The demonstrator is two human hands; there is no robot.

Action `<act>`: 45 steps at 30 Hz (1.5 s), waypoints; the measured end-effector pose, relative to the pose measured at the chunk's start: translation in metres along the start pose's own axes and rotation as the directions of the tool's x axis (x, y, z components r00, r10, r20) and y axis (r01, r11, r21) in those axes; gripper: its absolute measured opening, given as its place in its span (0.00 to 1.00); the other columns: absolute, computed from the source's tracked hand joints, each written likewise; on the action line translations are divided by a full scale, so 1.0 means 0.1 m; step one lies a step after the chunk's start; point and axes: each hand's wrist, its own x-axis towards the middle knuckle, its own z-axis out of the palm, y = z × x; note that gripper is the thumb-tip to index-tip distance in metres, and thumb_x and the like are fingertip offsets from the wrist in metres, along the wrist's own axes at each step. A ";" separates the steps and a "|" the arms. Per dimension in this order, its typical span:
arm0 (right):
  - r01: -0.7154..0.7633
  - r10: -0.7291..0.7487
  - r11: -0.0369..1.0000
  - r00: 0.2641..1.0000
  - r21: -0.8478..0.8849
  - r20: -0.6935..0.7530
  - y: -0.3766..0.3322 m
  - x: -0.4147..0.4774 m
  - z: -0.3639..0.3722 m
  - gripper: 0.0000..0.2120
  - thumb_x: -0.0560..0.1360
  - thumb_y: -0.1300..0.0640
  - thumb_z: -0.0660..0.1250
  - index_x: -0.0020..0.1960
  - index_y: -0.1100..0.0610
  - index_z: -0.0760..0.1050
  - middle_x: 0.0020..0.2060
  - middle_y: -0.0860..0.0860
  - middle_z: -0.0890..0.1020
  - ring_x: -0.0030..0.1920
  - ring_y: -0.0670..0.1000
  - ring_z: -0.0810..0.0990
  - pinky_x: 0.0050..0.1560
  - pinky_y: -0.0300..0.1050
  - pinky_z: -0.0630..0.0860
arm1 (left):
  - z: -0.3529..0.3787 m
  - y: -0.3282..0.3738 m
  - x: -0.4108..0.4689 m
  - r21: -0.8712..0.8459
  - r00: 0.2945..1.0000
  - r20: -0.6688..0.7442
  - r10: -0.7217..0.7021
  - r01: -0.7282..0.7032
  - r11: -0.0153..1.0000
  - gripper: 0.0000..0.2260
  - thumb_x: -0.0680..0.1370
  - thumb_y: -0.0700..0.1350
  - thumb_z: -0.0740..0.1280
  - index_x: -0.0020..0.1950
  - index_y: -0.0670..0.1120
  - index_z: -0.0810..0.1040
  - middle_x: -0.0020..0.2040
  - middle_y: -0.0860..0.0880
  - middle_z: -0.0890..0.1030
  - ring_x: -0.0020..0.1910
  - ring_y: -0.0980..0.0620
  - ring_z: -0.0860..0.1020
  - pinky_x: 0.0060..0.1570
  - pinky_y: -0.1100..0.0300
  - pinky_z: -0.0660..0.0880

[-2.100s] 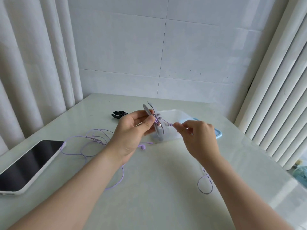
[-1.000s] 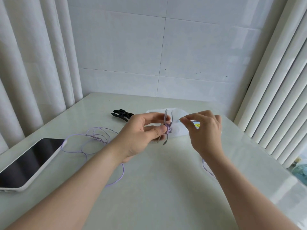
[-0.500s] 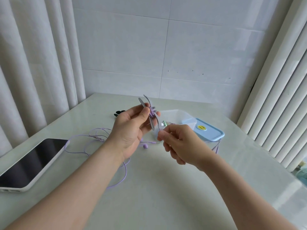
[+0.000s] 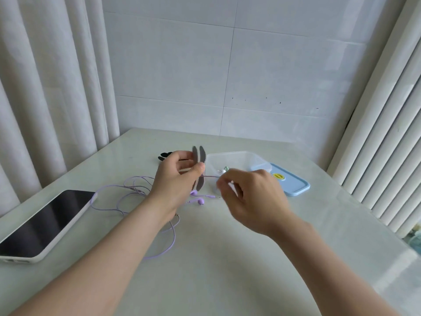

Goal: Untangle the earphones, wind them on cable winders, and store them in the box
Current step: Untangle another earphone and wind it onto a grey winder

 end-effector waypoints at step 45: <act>-0.205 0.214 0.977 0.944 0.065 -0.250 0.09 0.07 0.01 0.02 0.81 0.52 0.69 0.51 0.49 0.80 0.28 0.37 0.69 0.30 0.41 0.69 0.33 0.46 0.68 | 0.03 0.06 -0.09 -0.017 0.897 0.416 -0.152 0.175 0.984 0.15 0.77 0.49 0.75 0.62 0.47 0.85 0.50 0.48 0.87 0.40 0.51 0.81 0.37 0.58 0.68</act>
